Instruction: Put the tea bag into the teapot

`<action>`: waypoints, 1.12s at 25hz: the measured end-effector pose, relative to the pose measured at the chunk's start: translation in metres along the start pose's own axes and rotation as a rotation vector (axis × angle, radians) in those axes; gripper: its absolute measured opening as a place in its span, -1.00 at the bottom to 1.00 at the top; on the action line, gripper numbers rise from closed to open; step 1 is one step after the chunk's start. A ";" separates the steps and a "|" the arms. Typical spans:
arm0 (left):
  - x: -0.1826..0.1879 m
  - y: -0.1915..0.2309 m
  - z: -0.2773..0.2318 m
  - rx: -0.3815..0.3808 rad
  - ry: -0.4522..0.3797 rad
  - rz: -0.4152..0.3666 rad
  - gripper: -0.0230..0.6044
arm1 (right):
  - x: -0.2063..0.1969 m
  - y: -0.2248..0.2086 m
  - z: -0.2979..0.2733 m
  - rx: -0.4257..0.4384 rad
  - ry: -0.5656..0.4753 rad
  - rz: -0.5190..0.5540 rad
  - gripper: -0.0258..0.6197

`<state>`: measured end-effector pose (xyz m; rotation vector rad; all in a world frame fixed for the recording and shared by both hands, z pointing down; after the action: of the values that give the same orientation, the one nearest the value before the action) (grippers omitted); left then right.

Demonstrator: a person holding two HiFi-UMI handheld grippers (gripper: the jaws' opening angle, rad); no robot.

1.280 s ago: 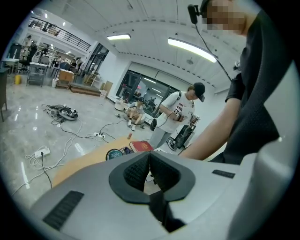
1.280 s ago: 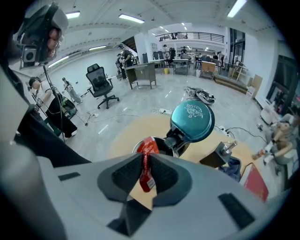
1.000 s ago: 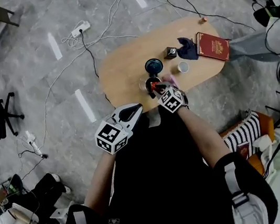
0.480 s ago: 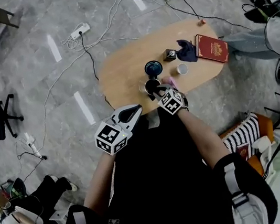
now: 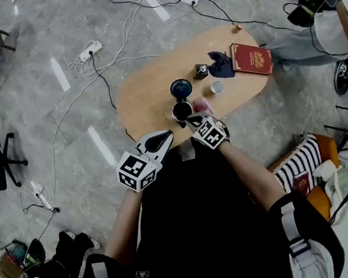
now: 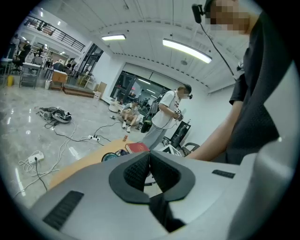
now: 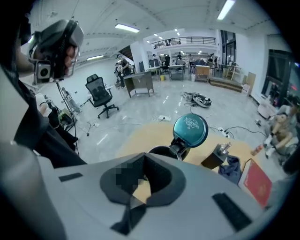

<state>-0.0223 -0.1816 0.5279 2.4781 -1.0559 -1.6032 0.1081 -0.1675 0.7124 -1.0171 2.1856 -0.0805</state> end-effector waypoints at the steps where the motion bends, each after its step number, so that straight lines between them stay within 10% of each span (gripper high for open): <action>1: 0.000 0.000 -0.001 -0.005 0.001 -0.005 -0.89 | 0.004 0.005 0.006 -0.001 -0.036 -0.012 -0.90; 28: -0.021 -0.019 0.002 -0.125 -0.012 -0.113 -0.89 | 0.049 0.119 0.124 -0.122 -0.487 -0.058 -0.90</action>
<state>-0.0193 -0.1552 0.5378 2.4891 -0.8032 -1.6595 0.0881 -0.0911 0.5515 -1.0398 1.7335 0.2524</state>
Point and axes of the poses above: the fingertips, and each gripper's own axes: z backward along the fingers, y to its left, x out of its top, the point moved 5 cm from there along z, backward along the fingers, and after that the axes turned 13 degrees about x, right-handed, at the moved point
